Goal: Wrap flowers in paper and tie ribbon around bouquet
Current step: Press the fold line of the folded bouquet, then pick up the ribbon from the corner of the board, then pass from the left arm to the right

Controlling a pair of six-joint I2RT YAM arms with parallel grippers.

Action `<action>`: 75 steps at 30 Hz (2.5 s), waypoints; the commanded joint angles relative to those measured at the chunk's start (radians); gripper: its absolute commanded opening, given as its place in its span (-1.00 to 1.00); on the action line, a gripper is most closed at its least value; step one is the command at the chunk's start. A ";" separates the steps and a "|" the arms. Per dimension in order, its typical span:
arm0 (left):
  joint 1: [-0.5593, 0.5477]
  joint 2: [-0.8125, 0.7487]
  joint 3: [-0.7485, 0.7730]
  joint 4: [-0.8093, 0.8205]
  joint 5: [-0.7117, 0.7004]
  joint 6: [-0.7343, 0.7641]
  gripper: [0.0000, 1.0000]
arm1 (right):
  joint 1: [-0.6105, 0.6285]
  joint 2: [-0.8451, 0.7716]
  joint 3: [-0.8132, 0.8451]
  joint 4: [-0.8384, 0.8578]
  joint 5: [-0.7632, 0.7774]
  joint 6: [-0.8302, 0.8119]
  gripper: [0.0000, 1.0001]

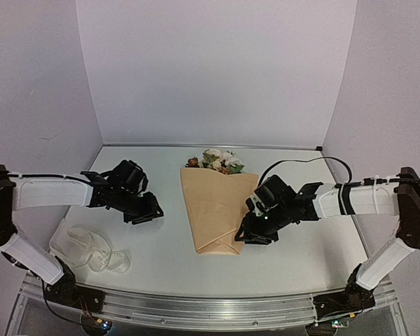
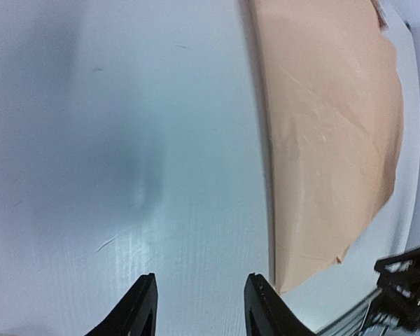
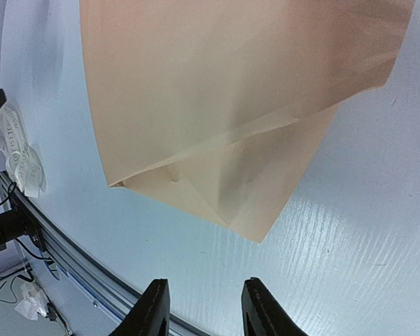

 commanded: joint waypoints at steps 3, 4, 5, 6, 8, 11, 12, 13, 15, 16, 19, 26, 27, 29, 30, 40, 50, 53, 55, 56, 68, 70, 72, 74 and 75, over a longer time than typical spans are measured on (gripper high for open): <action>0.011 -0.258 -0.106 -0.387 -0.388 -0.360 0.09 | 0.011 -0.045 0.018 -0.036 0.040 -0.052 -0.15; 0.025 -0.275 -0.118 -0.410 -0.405 -0.378 0.10 | 0.011 -0.046 0.017 -0.036 0.040 -0.053 -0.14; 0.039 -0.279 -0.130 -0.429 -0.411 -0.396 0.12 | 0.012 -0.048 0.016 -0.036 0.040 -0.052 -0.12; 0.053 -0.280 -0.142 -0.445 -0.417 -0.411 0.14 | 0.013 -0.051 0.015 -0.036 0.040 -0.053 -0.11; 0.072 -0.270 -0.162 -0.465 -0.433 -0.442 0.15 | 0.013 -0.061 0.008 -0.035 0.045 -0.056 -0.08; 0.102 -0.257 -0.189 -0.428 -0.438 -0.448 0.16 | 0.013 -0.081 -0.005 -0.034 0.054 -0.062 -0.03; 0.117 -0.246 -0.198 -0.405 -0.431 -0.442 0.16 | 0.013 -0.086 -0.010 -0.032 0.057 -0.062 -0.02; 0.130 -0.234 -0.205 -0.387 -0.425 -0.439 0.16 | 0.013 -0.092 -0.015 -0.029 0.058 -0.062 -0.02; 0.152 -0.197 -0.213 -0.359 -0.417 -0.439 0.16 | 0.012 -0.102 -0.023 -0.027 0.059 -0.063 -0.02; 0.157 -0.182 -0.218 -0.342 -0.415 -0.441 0.15 | 0.013 -0.111 -0.031 -0.027 0.065 -0.063 -0.01; 0.165 -0.149 -0.236 -0.284 -0.400 -0.435 0.13 | 0.012 -0.139 -0.053 -0.027 0.086 -0.067 0.00; 0.176 -0.063 -0.286 -0.143 -0.348 -0.416 -0.07 | 0.013 -0.165 -0.070 -0.027 0.104 -0.071 -0.01; 0.176 -0.056 -0.297 -0.127 -0.340 -0.416 -0.16 | 0.013 -0.168 -0.072 -0.028 0.106 -0.071 -0.01; 0.177 -0.051 -0.308 -0.096 -0.318 -0.398 -0.51 | 0.013 -0.178 -0.079 -0.029 0.119 -0.074 -0.03; 0.177 -0.054 -0.309 -0.082 -0.303 -0.380 -0.70 | 0.012 -0.183 -0.081 -0.030 0.127 -0.076 -0.04; -0.018 -0.129 -0.022 0.136 -0.130 0.087 -1.00 | 0.013 -0.285 -0.046 -0.099 0.272 -0.184 -0.14; -0.158 0.023 0.229 0.354 0.245 0.302 -1.00 | 0.013 -0.325 -0.058 0.136 0.276 -0.292 0.24; -0.159 0.065 0.268 0.398 0.301 0.287 -1.00 | 0.012 -0.310 -0.101 0.311 0.196 -0.285 0.29; -0.162 0.084 0.278 0.448 0.371 0.272 -1.00 | 0.012 -0.297 -0.122 0.396 0.185 -0.278 0.31; -0.164 0.087 0.279 0.467 0.405 0.269 -1.00 | 0.013 -0.291 -0.129 0.422 0.192 -0.286 0.31; -0.165 -0.001 0.278 0.520 0.519 0.302 -1.00 | 0.054 -0.058 -0.031 0.580 0.160 -0.454 0.39; -0.165 -0.011 0.287 0.499 0.520 0.314 -1.00 | 0.060 -0.021 -0.011 0.613 0.156 -0.452 0.40; -0.165 -0.014 0.291 0.488 0.527 0.320 -1.00 | 0.073 0.002 -0.002 0.661 0.158 -0.450 0.40; -0.165 -0.011 0.295 0.477 0.531 0.323 -1.00 | 0.090 0.002 -0.013 0.688 0.198 -0.467 0.40; -0.165 -0.010 0.295 0.475 0.529 0.323 -1.00 | 0.099 -0.011 -0.026 0.689 0.218 -0.481 0.40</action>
